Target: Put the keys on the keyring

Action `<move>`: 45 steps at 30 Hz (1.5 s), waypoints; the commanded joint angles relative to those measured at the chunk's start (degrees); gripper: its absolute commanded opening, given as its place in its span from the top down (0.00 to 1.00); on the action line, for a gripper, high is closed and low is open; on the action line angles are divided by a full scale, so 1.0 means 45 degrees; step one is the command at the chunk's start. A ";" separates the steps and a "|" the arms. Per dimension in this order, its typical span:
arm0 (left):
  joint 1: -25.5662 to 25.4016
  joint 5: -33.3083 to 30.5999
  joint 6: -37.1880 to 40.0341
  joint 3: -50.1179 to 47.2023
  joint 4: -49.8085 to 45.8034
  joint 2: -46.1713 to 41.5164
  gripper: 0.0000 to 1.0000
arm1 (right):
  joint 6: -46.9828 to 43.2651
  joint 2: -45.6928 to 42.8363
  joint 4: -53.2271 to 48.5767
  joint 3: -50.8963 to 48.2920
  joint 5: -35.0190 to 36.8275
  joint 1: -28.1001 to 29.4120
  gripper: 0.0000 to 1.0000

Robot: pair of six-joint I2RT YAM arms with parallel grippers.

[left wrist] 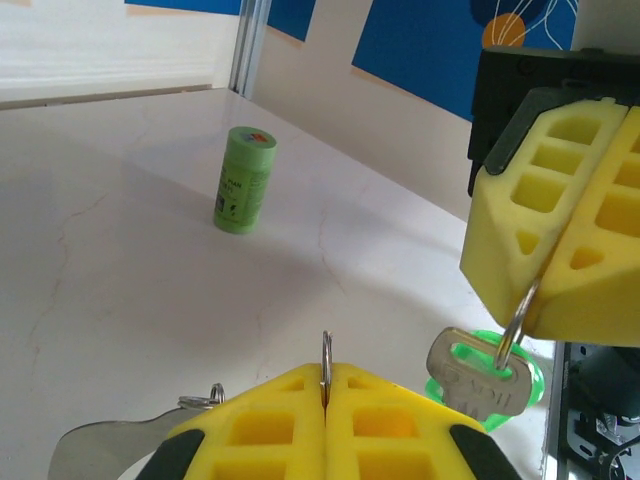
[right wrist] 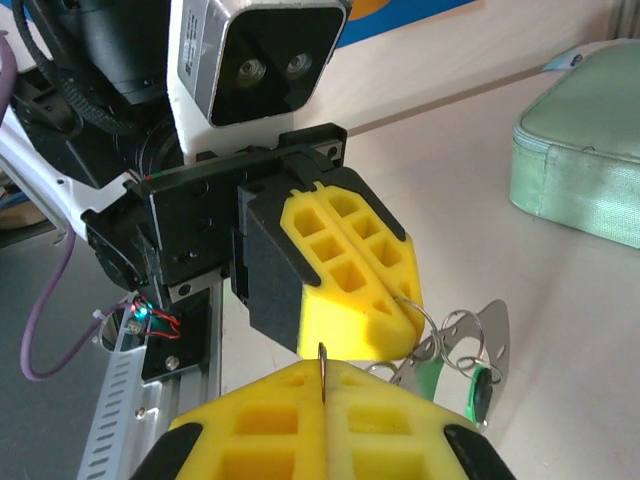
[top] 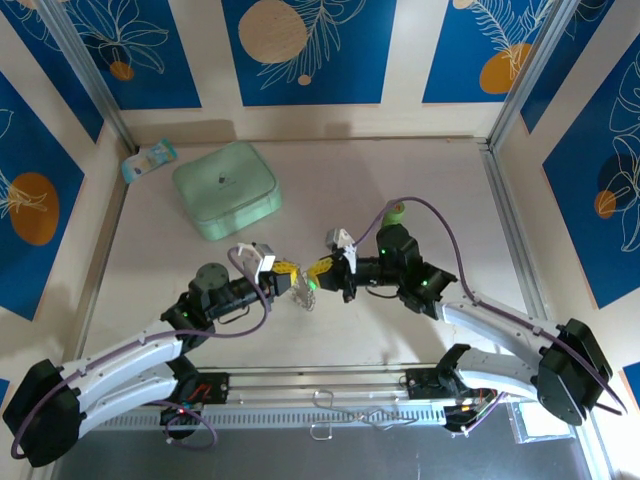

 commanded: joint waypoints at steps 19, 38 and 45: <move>-0.0016 0.0372 -0.0452 -0.0190 0.1322 0.0008 1.00 | 0.1360 0.0955 0.0300 0.0466 0.1756 0.0239 1.00; -0.0023 0.0474 -0.0333 -0.0190 0.1187 0.0036 1.00 | 0.1380 0.1135 0.0833 0.0526 0.1241 0.0206 1.00; -0.0018 0.0630 -0.0214 -0.0244 0.1051 0.0057 1.00 | 0.1498 0.1189 0.0957 0.0534 0.1398 0.0164 1.00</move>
